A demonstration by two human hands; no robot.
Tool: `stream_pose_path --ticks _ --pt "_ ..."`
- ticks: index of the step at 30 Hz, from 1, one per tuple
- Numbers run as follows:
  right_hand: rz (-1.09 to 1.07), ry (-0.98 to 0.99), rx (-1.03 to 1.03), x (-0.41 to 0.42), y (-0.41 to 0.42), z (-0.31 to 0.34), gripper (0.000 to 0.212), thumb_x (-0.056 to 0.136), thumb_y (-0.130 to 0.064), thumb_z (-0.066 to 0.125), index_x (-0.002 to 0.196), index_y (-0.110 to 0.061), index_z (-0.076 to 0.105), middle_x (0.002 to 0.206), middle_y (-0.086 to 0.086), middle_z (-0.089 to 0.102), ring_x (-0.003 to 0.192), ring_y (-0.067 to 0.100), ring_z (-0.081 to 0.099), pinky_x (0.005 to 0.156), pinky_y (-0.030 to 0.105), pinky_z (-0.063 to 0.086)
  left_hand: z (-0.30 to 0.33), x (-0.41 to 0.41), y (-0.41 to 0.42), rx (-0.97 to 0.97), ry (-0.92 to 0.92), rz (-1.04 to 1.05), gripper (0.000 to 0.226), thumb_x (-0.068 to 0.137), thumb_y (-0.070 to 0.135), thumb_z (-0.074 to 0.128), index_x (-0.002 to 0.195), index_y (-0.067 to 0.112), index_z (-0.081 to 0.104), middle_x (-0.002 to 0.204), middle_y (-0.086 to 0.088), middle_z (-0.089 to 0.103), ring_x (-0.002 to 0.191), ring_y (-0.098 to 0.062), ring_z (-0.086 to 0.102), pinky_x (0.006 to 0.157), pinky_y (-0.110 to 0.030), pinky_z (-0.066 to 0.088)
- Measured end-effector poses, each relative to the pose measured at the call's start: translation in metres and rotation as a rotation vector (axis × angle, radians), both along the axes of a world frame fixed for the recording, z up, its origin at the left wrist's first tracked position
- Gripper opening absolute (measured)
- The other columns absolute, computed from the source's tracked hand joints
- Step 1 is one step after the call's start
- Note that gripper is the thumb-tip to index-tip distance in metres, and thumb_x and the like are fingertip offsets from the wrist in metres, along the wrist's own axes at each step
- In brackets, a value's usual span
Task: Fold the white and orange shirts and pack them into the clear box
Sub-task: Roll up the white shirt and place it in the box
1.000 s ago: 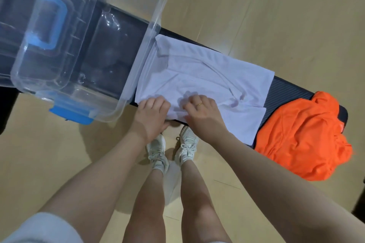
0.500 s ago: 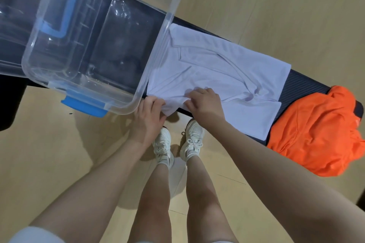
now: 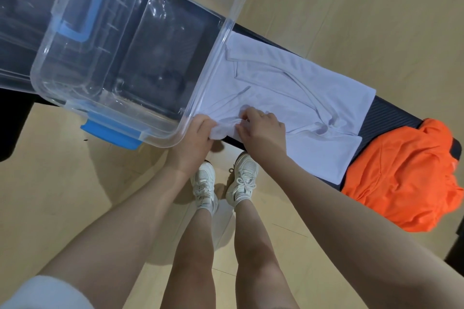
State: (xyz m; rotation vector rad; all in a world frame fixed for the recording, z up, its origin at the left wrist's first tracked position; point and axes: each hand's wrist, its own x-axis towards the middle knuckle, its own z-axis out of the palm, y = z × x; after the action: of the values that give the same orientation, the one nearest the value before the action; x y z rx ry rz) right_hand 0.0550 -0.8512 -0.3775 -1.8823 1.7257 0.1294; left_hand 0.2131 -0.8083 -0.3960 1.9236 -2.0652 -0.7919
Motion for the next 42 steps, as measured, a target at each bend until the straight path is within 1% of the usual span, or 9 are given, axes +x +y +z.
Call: stream_pose_path --ticks 5,11,17,22,25,32,35,38,42 --pt "0.231 -0.127 -0.200 0.001 0.004 -0.002 0.023 0.077 -0.028 0.051 0.088 -0.012 0.062 0.076 0.005 0.063 0.069 0.029 0.061 0.064 0.031 0.043 0.022 -0.011 -0.001 0.143 0.315 0.424 0.020 0.096 0.009 0.042 0.105 0.007 0.060 0.091 0.001 0.056 0.077 -0.001 0.042 0.067 0.003 0.032" --pt "0.140 -0.136 -0.056 -0.005 0.008 -0.003 0.021 0.084 -0.025 0.054 0.084 -0.006 0.060 0.076 0.011 0.062 0.070 0.034 0.058 0.059 0.029 0.032 0.035 -0.029 0.006 0.256 0.338 0.795 0.007 0.094 0.019 0.050 0.089 0.016 0.047 0.073 0.013 0.046 0.072 -0.014 0.046 0.070 -0.027 0.039" --pt "0.244 0.078 -0.218 -0.014 0.010 -0.007 0.063 0.063 -0.024 0.076 0.122 -0.012 0.055 0.136 0.016 0.050 0.125 0.035 0.047 0.101 0.046 0.036 0.028 -0.037 0.004 0.560 0.672 1.289 0.026 0.091 0.033 0.055 0.099 0.009 0.052 0.094 -0.004 0.061 0.083 -0.018 0.057 0.078 -0.034 0.048" --pt "0.238 0.040 -0.048 -0.016 -0.006 -0.004 0.085 0.087 -0.043 0.052 0.149 -0.014 0.004 0.158 0.009 -0.004 0.146 0.027 -0.006 0.114 0.040 -0.010 0.033 -0.041 -0.010 0.602 0.909 1.381 0.031 0.086 0.025 0.064 0.110 0.008 0.054 0.093 -0.003 0.064 0.079 -0.016 0.061 0.072 -0.024 0.050" --pt "0.120 0.010 -0.120 -0.021 -0.023 -0.006 0.083 0.088 -0.058 0.034 0.149 -0.015 -0.002 0.158 0.009 -0.007 0.145 0.025 -0.011 0.110 0.032 -0.023 0.041 -0.045 -0.015 0.589 0.972 1.384 0.007 0.087 0.017 0.063 0.093 0.014 0.060 0.084 0.001 0.064 0.077 -0.015 0.060 0.070 -0.022 0.050" --pt "0.118 0.042 -0.066 -0.026 -0.048 -0.018 0.084 0.081 -0.064 0.009 0.149 -0.016 0.004 0.158 0.012 -0.001 0.145 0.031 -0.003 0.114 0.050 -0.004 0.053 -0.055 -0.021 0.299 0.889 0.997 0.035 0.083 -0.001 0.055 0.099 0.030 0.056 0.095 0.011 0.062 0.080 0.005 0.060 0.061 -0.007 0.047" --pt "0.052 -0.029 -0.180 -0.021 -0.061 -0.007 0.072 0.085 -0.053 0.015 0.141 -0.013 0.035 0.152 0.016 0.026 0.139 0.035 0.024 0.111 0.048 0.013 0.051 -0.057 -0.023 0.261 0.762 0.779 0.034 0.077 -0.001 0.055 0.077 0.033 0.051 0.076 0.012 0.054 0.066 0.000 0.051 0.064 -0.012 0.044" --pt "0.082 -0.124 -0.307 -0.012 -0.096 0.003 0.050 0.092 -0.033 0.028 0.128 -0.009 0.052 0.138 0.012 0.049 0.118 0.038 0.046 0.093 0.044 0.038 0.043 -0.059 -0.020 0.312 0.657 0.777 0.032 0.079 0.005 0.056 0.068 0.031 0.041 0.063 0.011 0.044 0.056 -0.002 0.040 0.054 -0.015 0.036" --pt "0.254 -0.075 -0.141 0.000 -0.130 -0.002 0.040 0.095 -0.021 0.039 0.135 -0.015 0.045 0.132 0.006 0.053 0.114 0.034 0.044 0.088 0.037 0.035 0.043 -0.059 -0.015 0.327 0.656 0.880 0.031 0.085 0.002 0.055 0.069 0.025 0.040 0.065 0.008 0.041 0.052 0.003 0.039 0.053 -0.010 0.034"
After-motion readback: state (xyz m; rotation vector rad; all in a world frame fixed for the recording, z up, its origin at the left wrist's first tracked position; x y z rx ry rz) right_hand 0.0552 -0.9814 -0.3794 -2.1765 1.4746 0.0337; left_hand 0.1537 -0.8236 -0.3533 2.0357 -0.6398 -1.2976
